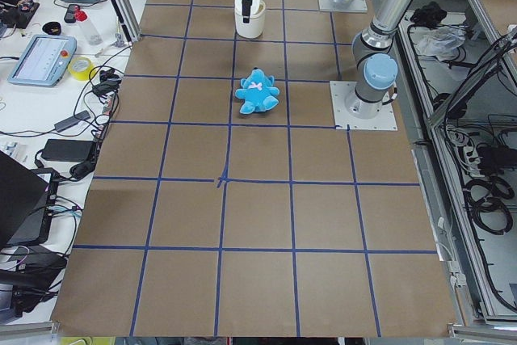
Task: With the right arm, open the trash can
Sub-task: 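Lift the right gripper up and away from the opened trash can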
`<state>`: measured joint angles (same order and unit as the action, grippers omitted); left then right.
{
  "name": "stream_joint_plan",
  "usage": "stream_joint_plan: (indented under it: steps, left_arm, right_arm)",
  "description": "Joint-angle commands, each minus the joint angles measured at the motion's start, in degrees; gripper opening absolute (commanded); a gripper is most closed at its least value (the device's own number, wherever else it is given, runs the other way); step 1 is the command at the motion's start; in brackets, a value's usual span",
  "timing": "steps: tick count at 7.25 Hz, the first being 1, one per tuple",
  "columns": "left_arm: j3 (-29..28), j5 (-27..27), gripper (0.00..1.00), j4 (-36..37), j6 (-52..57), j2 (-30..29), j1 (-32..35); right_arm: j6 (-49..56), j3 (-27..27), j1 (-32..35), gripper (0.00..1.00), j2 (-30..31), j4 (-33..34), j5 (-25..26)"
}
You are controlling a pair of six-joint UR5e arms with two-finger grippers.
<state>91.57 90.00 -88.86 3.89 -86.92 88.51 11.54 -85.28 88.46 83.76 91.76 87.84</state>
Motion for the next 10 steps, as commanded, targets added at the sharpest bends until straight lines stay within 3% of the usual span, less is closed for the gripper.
stream_joint_plan:
  steps: [1, 3, 5, 8, 10]
  left_arm:
    - [-0.1, 0.0, 1.00, 0.0, 0.0, 0.0, 0.0]
    - [-0.1, 0.0, 1.00, 0.0, 0.0, 0.0, 0.0]
    - [-0.1, 0.0, 1.00, 0.0, 0.0, 0.0, 0.0]
    - [-0.1, 0.0, 1.00, 0.0, 0.0, 0.0, 0.0]
    - [0.0, -0.1, 1.00, 0.0, 0.0, 0.0, 0.0]
  right_arm:
    - [-2.6, 0.0, -0.8, 1.00, 1.1, -2.7, 3.5]
    - [-5.5, -0.3, -0.7, 0.95, 3.7, -8.0, 3.1]
    - [-6.6, -1.8, -0.7, 0.94, 6.3, -8.0, 2.9]
    - [-4.8, -6.2, -0.7, 0.94, 9.0, -2.8, 2.5]
    - [-6.3, -5.9, -0.1, 1.00, 9.0, -0.9, 2.6]
